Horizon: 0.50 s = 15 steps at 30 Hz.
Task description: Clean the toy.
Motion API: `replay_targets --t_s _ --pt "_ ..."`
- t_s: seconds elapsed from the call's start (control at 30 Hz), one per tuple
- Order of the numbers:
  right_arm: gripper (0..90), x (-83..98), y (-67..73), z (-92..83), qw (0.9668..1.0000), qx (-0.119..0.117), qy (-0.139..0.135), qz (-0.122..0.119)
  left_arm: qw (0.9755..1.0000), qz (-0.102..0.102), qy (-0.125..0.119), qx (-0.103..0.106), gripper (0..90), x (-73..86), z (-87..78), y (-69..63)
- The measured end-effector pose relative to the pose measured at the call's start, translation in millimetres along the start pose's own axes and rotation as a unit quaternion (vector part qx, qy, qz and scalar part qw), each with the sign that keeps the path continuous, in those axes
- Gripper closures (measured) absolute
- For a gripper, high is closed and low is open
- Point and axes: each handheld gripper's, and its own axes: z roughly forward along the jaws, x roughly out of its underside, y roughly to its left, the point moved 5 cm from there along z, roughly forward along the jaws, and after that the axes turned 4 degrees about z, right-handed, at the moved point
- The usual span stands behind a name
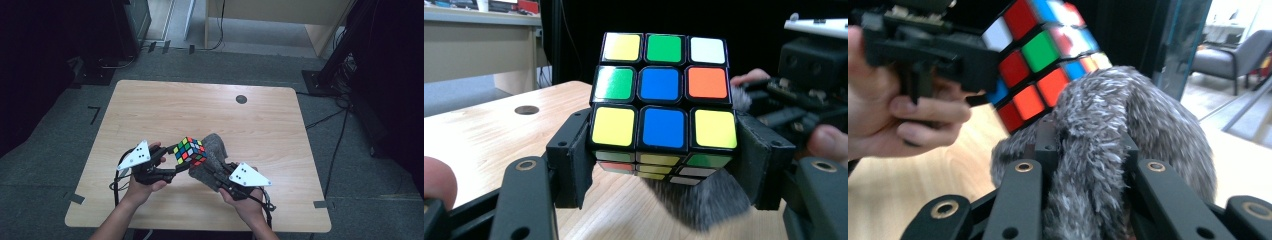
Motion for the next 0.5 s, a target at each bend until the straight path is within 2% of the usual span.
replay_targets --t_s 0.07,0.13,0.17,0.2,0.23,0.33,0.43,0.5 --pt "74.0 7.9 7.4 7.0 0.9994 -0.025 0.023 -0.002 1.0 -0.001 -0.002 0.0 34.2 -0.4 -0.2 0.3" --pt "73.8 12.6 15.2 11.6 0.9983 -0.036 0.04 -0.023 1.0 -0.001 -0.002 0.0 34.2 -0.4 -0.1 0.0" --pt "73.8 12.2 18.0 11.8 0.9977 -0.023 0.043 -0.048 1.0 -0.002 -0.003 0.001 34.2 -0.4 -0.2 0.2" --pt "73.9 9.4 16.8 10.1 0.9975 -0.011 0.042 -0.056 1.0 -0.002 -0.004 0.001 34.2 -0.7 -0.4 0.4" --pt "74.0 6.3 14.3 8.0 0.9979 -0.003 0.036 -0.055 1.0 -0.002 -0.006 0.0 34.2 -1.1 -1.1 0.9" --pt "74.6 -4.9 -1.7 -3.3 0.9997 0.021 -0.005 -0.011 1.0 -0.002 -0.002 -0.001 34.2 0.1 -0.3 1.2" --pt "74.3 -2.6 -1.1 -2.4 0.9998 0.015 0.002 -0.014 1.0 -0.001 0.002 -0.001 34.2 0.9 1.0 0.3" --pt "74.2 4.4 4.7 4.3 0.9997 -0.007 0.02 -0.008 1.0 -0.002 0.0 0.0 34.2 0.4 0.4 0.6"
